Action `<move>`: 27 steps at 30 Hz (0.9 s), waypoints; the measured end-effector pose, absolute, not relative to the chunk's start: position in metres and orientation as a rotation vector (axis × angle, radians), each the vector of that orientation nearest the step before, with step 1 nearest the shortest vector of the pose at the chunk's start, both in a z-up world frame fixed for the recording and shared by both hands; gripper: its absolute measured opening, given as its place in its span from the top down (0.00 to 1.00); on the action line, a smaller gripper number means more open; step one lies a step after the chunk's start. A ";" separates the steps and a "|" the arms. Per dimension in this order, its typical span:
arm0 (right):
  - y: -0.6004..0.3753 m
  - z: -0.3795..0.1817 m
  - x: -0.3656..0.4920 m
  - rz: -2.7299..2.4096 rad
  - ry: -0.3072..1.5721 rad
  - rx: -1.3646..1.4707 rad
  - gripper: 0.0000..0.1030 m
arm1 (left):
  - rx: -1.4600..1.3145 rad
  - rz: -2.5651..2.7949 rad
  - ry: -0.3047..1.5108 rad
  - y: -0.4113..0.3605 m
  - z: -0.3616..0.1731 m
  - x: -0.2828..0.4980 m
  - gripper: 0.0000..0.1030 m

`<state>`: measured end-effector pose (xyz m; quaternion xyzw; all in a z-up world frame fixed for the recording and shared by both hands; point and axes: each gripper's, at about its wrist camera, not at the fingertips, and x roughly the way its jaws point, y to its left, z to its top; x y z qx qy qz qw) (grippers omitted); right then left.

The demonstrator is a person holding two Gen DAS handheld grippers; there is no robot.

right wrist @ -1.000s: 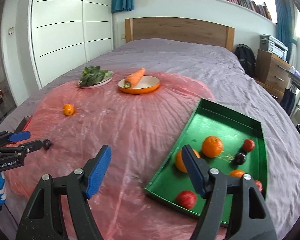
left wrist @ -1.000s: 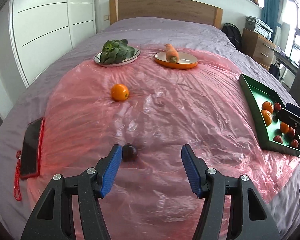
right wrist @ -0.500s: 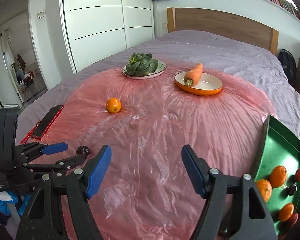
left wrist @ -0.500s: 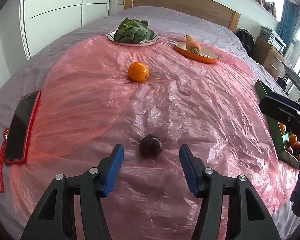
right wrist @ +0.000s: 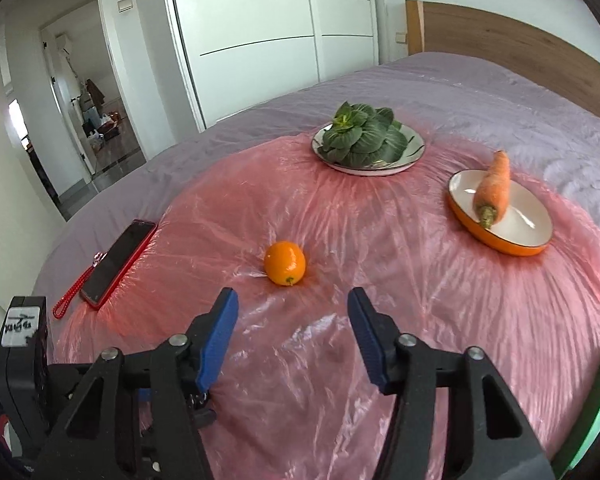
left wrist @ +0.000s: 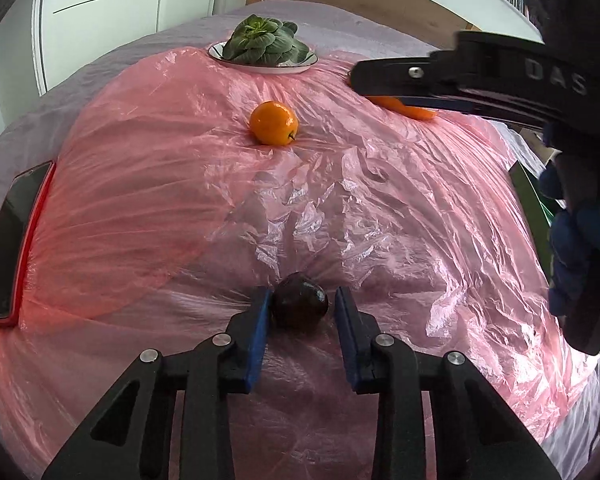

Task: Organize fruits
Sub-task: 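Close the left tool on the dark plum while the right tool grasps the small orange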

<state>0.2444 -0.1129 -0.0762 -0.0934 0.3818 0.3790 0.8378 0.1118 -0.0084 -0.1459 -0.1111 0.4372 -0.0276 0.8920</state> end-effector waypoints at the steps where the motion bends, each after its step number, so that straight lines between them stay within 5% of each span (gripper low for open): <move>1: -0.105 -0.080 0.249 0.817 0.819 -0.203 0.00 | -0.232 -0.060 0.906 -0.007 -0.146 0.113 0.75; 24: -0.037 -0.139 0.303 0.810 0.966 -0.283 0.05 | -0.268 -0.097 0.882 0.000 -0.149 0.108 0.79; 27: -0.034 -0.144 0.304 0.803 0.966 -0.291 0.27 | -0.273 -0.105 0.876 0.000 -0.148 0.107 0.79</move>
